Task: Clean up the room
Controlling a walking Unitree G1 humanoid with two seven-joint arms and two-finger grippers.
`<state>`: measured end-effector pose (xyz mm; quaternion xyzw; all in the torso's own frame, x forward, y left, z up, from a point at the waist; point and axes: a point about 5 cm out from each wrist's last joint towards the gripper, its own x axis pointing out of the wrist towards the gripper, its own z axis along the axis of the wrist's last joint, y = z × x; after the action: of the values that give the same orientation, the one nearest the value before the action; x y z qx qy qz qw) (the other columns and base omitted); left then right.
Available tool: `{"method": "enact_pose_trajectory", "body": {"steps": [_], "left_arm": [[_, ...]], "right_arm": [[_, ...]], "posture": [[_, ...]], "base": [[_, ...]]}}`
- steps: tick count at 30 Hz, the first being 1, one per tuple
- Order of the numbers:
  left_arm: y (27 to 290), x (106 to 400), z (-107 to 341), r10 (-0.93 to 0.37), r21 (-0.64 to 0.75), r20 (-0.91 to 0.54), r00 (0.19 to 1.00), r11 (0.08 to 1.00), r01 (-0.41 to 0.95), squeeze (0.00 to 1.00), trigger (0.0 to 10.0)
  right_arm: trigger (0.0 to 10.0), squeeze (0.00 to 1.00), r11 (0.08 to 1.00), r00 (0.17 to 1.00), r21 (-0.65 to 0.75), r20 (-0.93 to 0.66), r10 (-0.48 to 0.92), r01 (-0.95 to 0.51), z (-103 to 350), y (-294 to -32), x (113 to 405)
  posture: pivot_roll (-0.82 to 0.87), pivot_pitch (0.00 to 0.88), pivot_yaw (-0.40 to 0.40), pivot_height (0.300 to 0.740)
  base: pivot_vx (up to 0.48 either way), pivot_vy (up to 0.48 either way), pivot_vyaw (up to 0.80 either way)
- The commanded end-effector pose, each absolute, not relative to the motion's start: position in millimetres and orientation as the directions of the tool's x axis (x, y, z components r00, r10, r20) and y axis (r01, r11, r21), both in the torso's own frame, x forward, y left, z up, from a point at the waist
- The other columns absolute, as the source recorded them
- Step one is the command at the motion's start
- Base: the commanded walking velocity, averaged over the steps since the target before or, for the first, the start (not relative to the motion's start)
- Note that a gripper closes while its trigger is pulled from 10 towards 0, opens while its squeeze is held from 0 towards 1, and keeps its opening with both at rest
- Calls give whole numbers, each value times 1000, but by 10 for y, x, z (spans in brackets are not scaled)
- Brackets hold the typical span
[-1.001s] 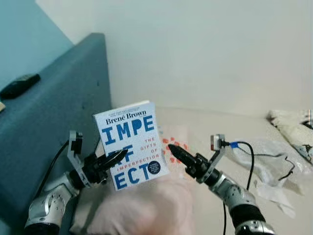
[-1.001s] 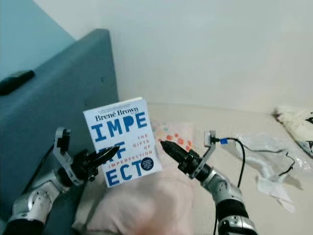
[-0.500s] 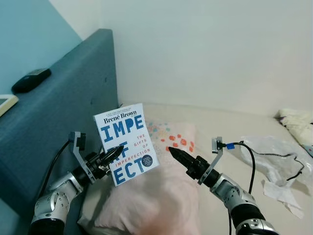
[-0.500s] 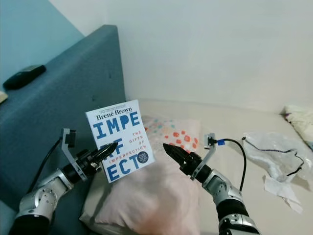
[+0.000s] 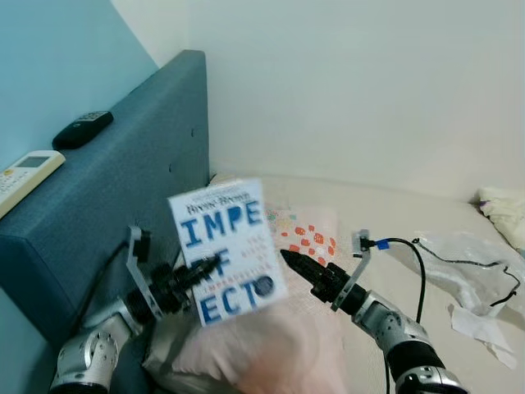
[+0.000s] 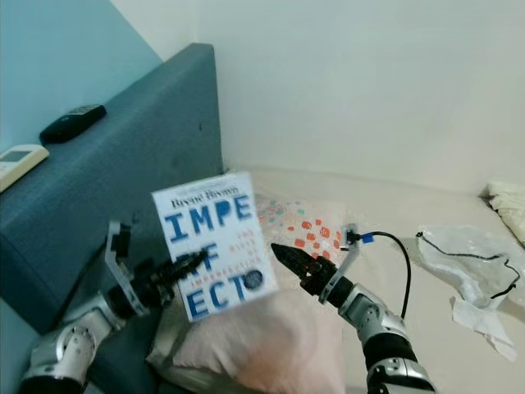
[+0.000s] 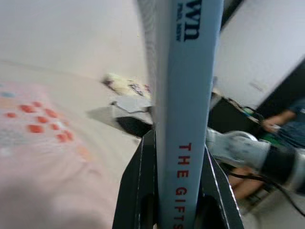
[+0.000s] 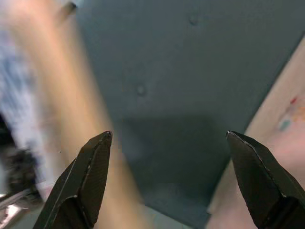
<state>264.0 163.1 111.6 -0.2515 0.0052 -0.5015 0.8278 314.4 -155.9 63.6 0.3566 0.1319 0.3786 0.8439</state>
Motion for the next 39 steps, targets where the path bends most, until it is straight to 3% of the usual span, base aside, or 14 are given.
{"method": "enact_pose_trajectory", "body": {"steps": [1, 3, 6, 8, 12, 17, 25, 31, 39], "left_arm": [[1559, 2574, 1234, -870, -380, 296, 394, 272, 884, 0, 10000], [1489, 2485, 1271, -896, -364, 312, 317, 196, 910, 0, 10000], [1442, 2451, 1279, -908, -354, 307, 286, 170, 920, 0, 10000], [1363, 2417, 1295, -918, -347, 306, 252, 139, 928, 0, 10000], [1325, 2413, 1293, -918, -348, 309, 247, 133, 928, 0, 10000], [1325, 2399, 1286, -914, -361, 313, 257, 135, 923, 0, 10000], [1444, 2451, 1337, -889, -375, 339, 309, 173, 911, 0, 10000], [1458, 2446, 1375, -887, -367, 358, 291, 153, 918, 0, 10000], [1452, 2437, 1351, -888, -376, 354, 295, 154, 914, 0, 10000]], "right_arm": [[10000, 0, 477, 677, 686, 30, 736, -549, 657, -1547, 3165], [10000, 0, 455, 652, 679, 45, 757, -576, 701, -1480, 3173], [10000, 0, 440, 629, 672, 49, 776, -595, 715, -1439, 3165], [10000, 0, 360, 557, 660, 107, 823, -659, 771, -1354, 3116], [10000, 0, 274, 505, 656, 189, 842, -703, 848, -1323, 3070], [10000, 0, 105, 475, 653, 422, 772, -750, 1077, -1467, 3016], [10000, 0, 42, 453, 615, 532, 716, -788, 1221, -1641, 2928], [10000, 0, 44, 386, 612, 440, 811, -789, 1147, -1482, 2832], [10000, 0, -2, 372, 606, 490, 788, -795, 1240, -1470, 2799]], "posture": [[3, 0, -78, 708], [3, 0, -78, 708], [4, 0, -80, 708], [7, 0, -81, 708], [4, 0, -80, 708], [1, 0, -77, 708], [-3, 0, -76, 708], [-5, 0, -76, 708], [-7, 0, -77, 708]], "base": [[0, 0, 0], [0, 0, 0], [0, 0, 0], [0, 0, 0], [0, 0, 0], [0, 0, 0], [0, 0, 0], [0, 0, 0], [0, 0, 0]]}}
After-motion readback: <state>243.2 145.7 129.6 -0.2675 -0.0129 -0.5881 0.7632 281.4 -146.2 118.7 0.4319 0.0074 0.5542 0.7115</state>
